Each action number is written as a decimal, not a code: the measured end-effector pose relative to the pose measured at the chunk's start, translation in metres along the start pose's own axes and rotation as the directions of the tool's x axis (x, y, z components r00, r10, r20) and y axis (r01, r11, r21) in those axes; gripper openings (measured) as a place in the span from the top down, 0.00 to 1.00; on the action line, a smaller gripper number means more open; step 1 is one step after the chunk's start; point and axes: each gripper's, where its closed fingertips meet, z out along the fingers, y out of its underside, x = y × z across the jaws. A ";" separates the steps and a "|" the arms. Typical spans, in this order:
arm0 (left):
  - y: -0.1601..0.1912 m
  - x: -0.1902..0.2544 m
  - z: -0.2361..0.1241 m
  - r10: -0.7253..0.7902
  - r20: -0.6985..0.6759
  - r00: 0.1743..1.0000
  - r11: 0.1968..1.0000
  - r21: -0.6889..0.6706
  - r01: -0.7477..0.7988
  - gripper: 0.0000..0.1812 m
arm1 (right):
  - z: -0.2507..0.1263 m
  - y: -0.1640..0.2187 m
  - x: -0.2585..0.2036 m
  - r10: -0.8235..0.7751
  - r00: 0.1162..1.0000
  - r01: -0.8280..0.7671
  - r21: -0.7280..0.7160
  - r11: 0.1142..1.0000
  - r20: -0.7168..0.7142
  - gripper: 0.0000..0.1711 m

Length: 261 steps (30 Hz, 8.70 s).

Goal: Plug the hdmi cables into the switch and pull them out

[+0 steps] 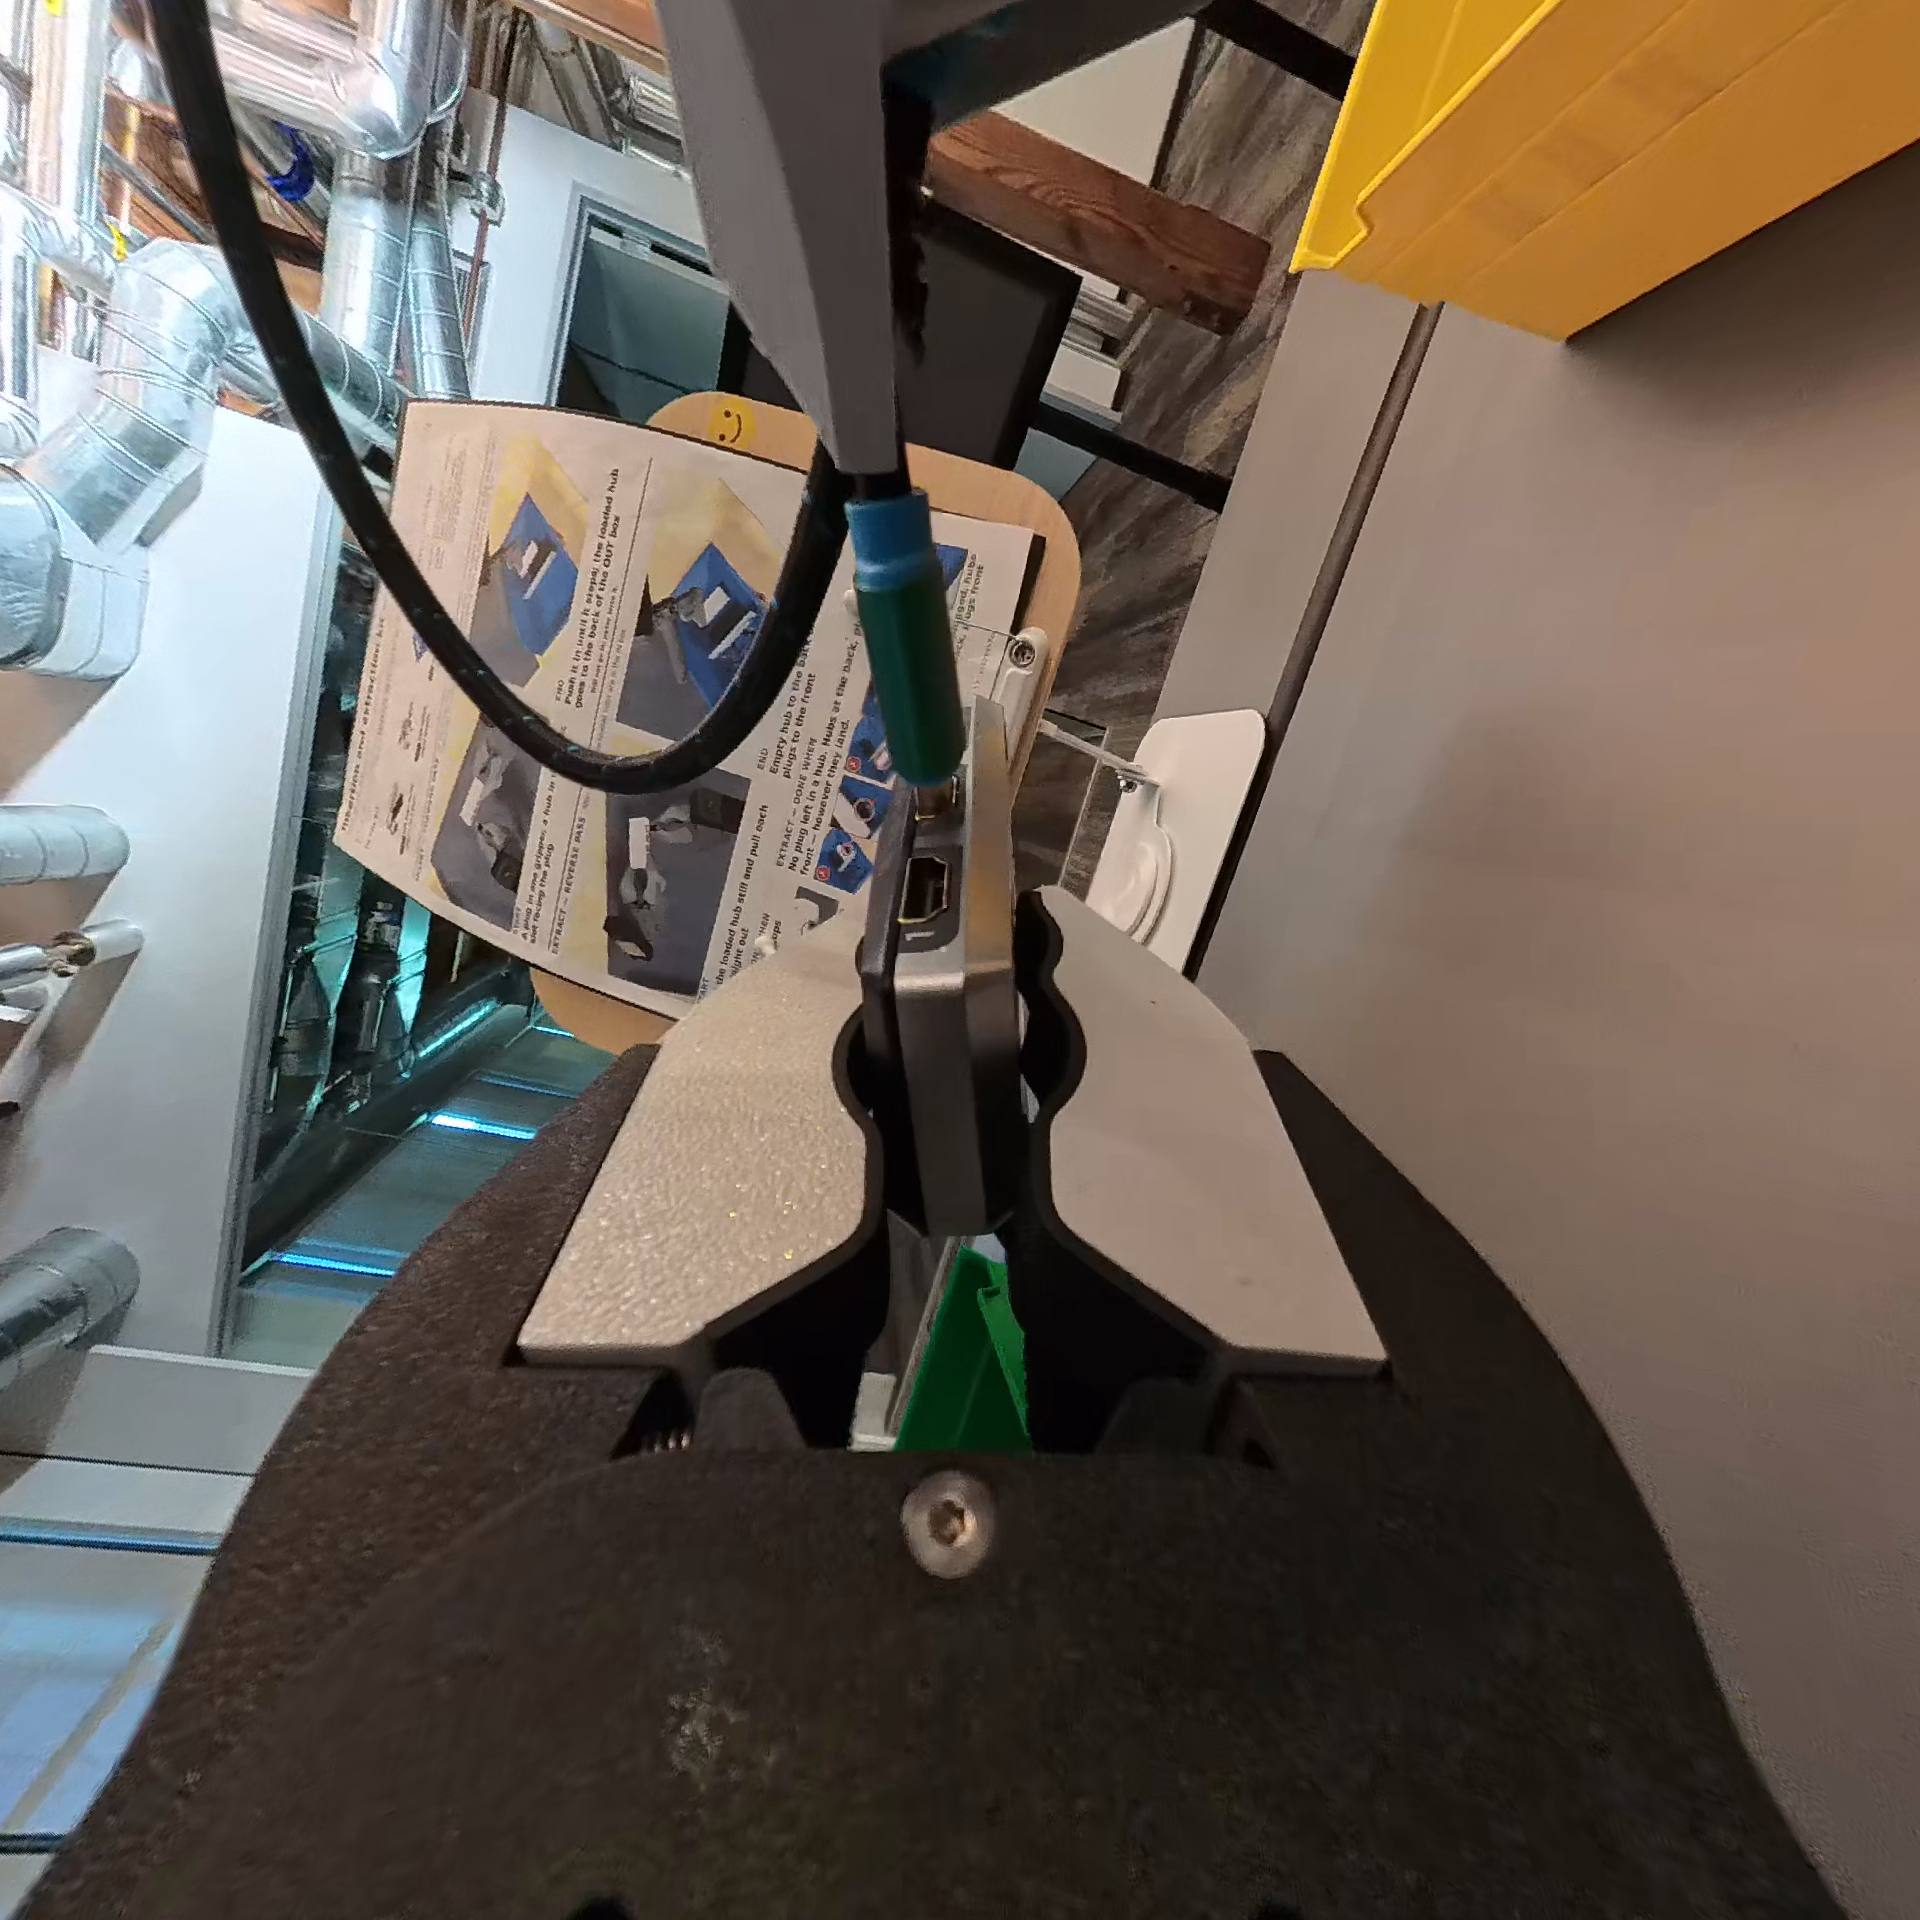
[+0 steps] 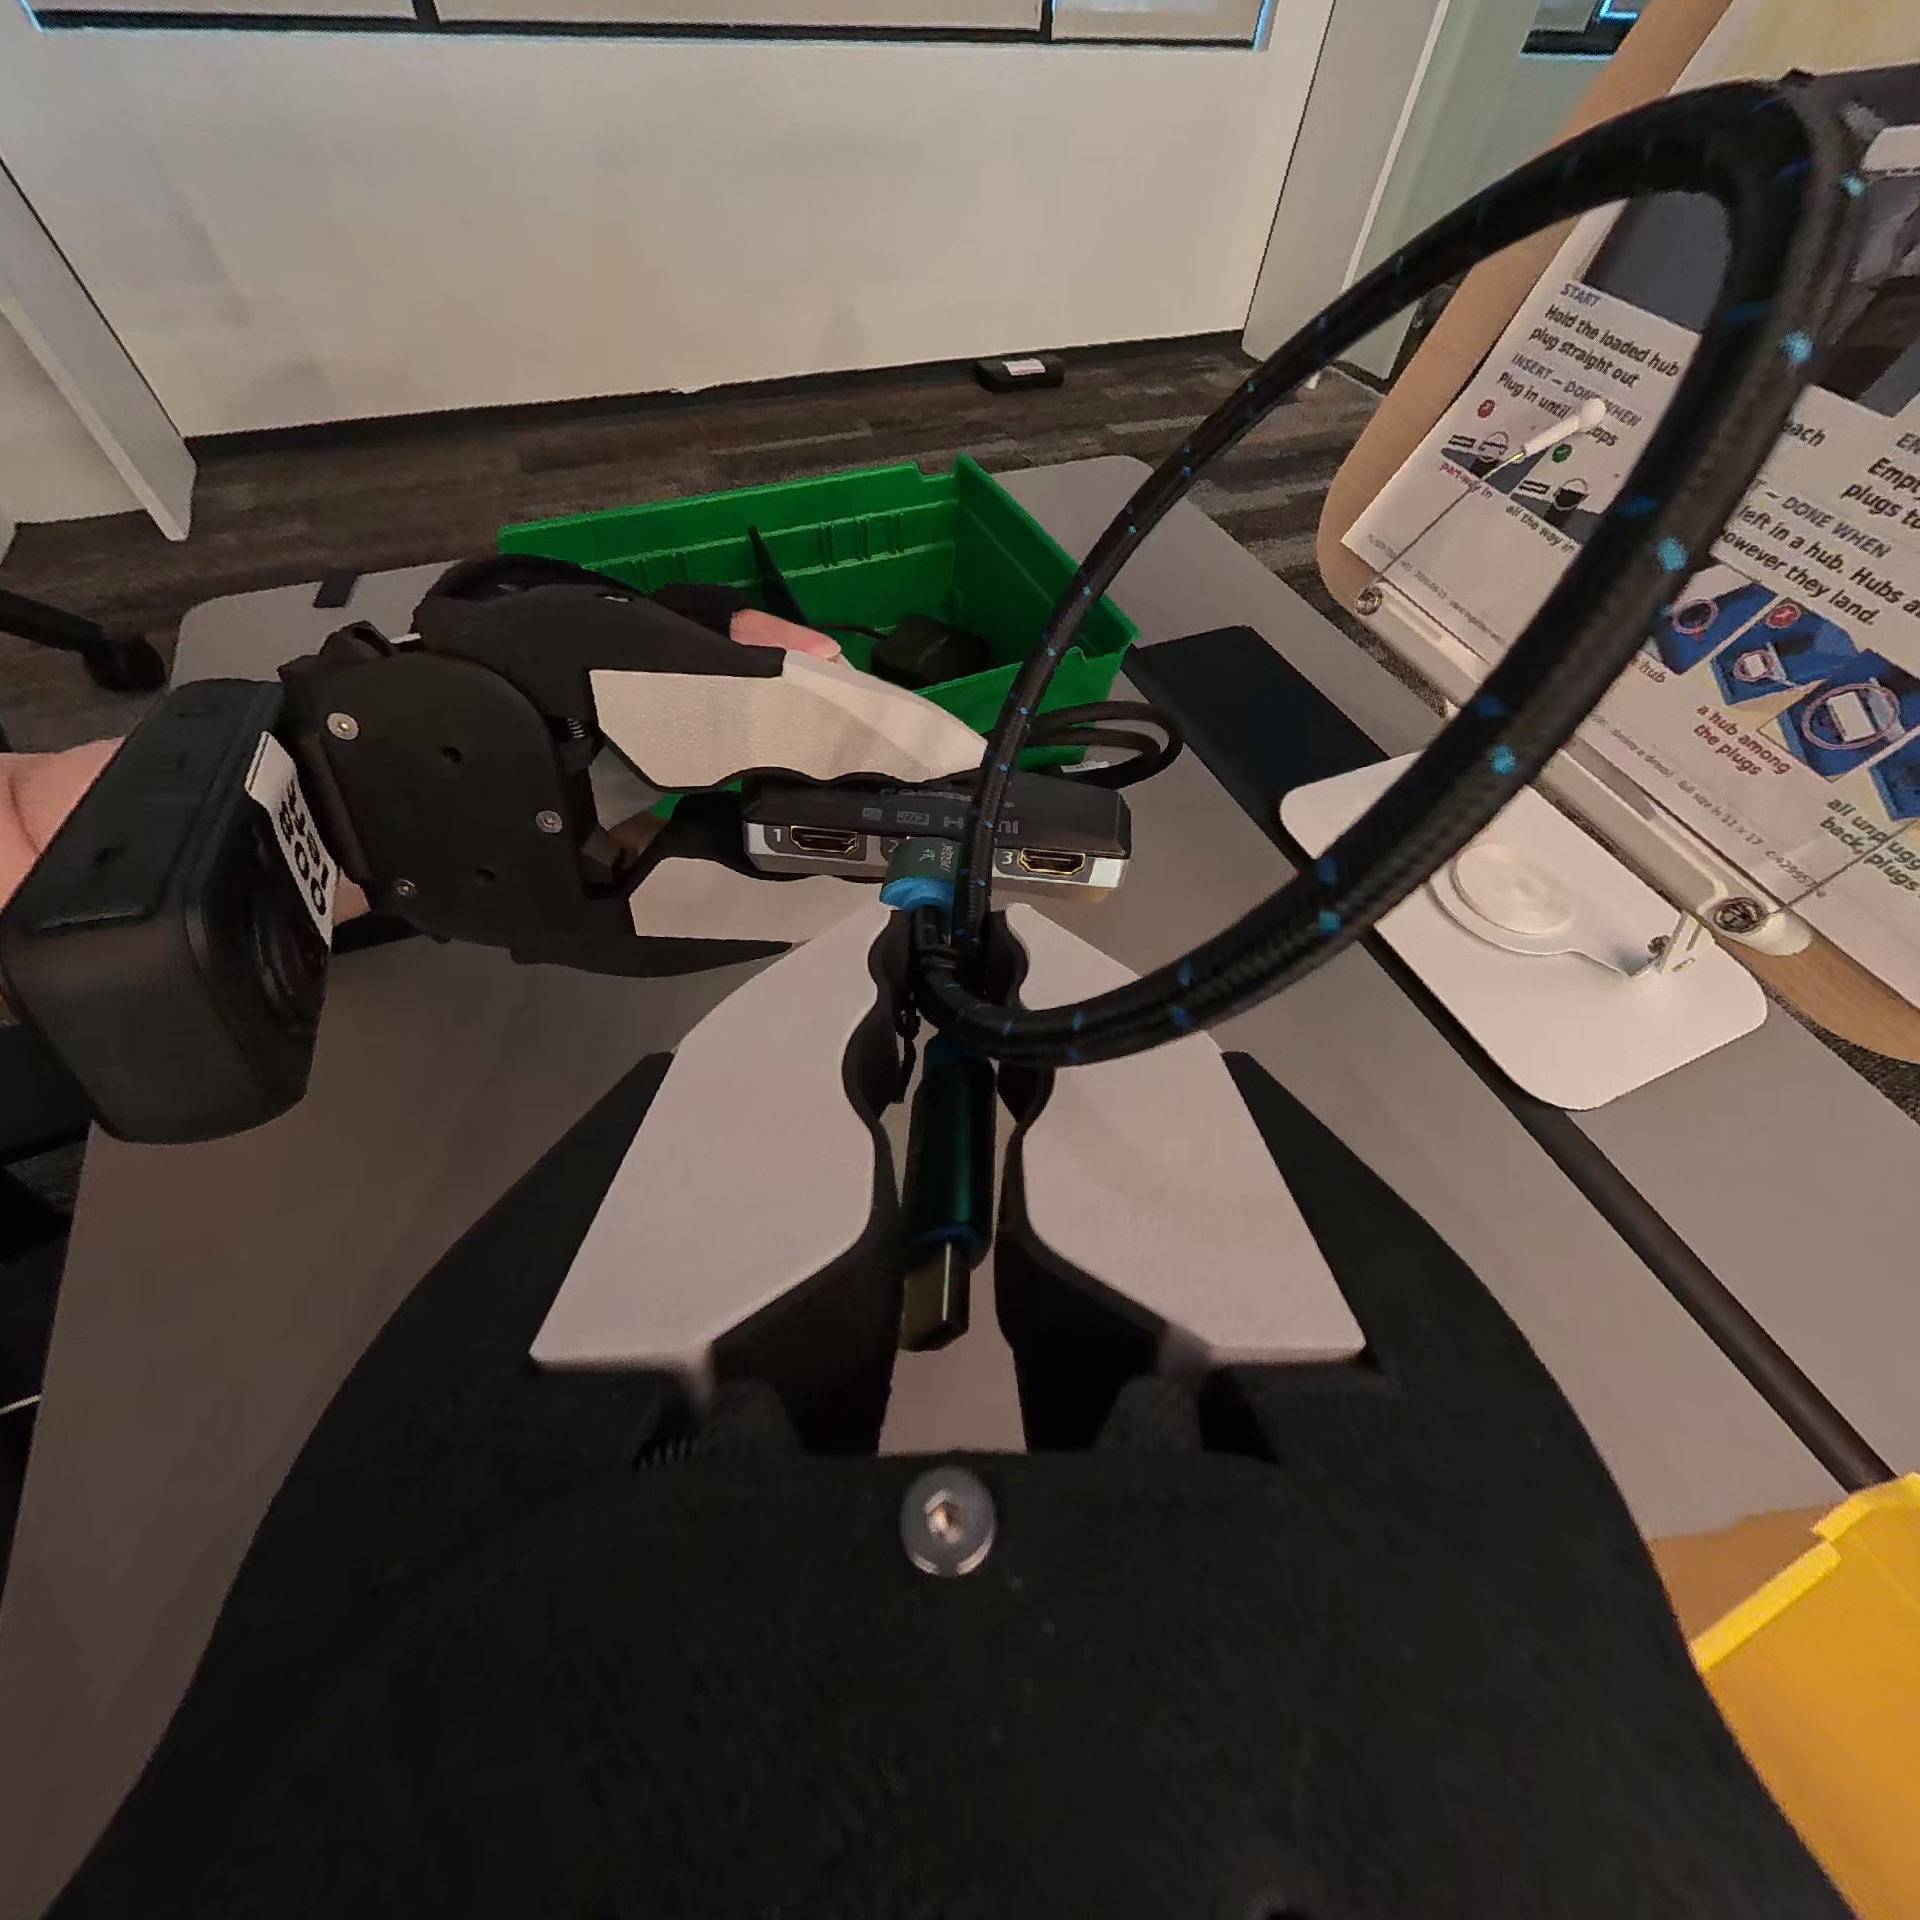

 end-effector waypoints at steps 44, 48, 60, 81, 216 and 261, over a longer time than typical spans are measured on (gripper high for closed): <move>-0.002 -0.004 -0.003 -0.022 -0.012 1.000 1.000 -0.023 0.022 0.88 | 0.005 -0.003 -0.005 -0.038 0.999 0.037 0.052 0.998 0.020 0.91; -0.003 0.003 0.001 -0.075 -0.075 0.994 0.997 0.000 0.075 0.88 | 0.002 0.000 0.006 -0.078 0.996 0.079 0.016 0.997 -0.034 0.85; 0.014 0.027 0.013 0.009 -0.143 0.990 0.995 -0.098 -0.023 0.87 | -0.044 -0.012 -0.014 -0.440 0.873 0.401 -0.202 0.893 -0.210 0.81; 0.017 0.051 0.015 0.089 -0.220 0.971 0.975 -0.182 -0.131 0.87 | 0.028 0.067 0.028 -0.591 0.783 0.392 -0.582 0.712 -0.196 0.84; 0.048 0.028 0.006 -0.290 -0.347 0.892 0.940 -0.278 0.197 0.75 | -0.203 0.180 0.244 0.086 0.772 -0.258 -0.186 0.948 -0.630 0.85; 0.043 0.019 0.006 -0.296 -0.314 0.902 0.943 -0.244 0.225 0.77 | -0.198 0.164 0.223 -0.485 0.688 0.250 -0.452 0.856 -0.539 0.91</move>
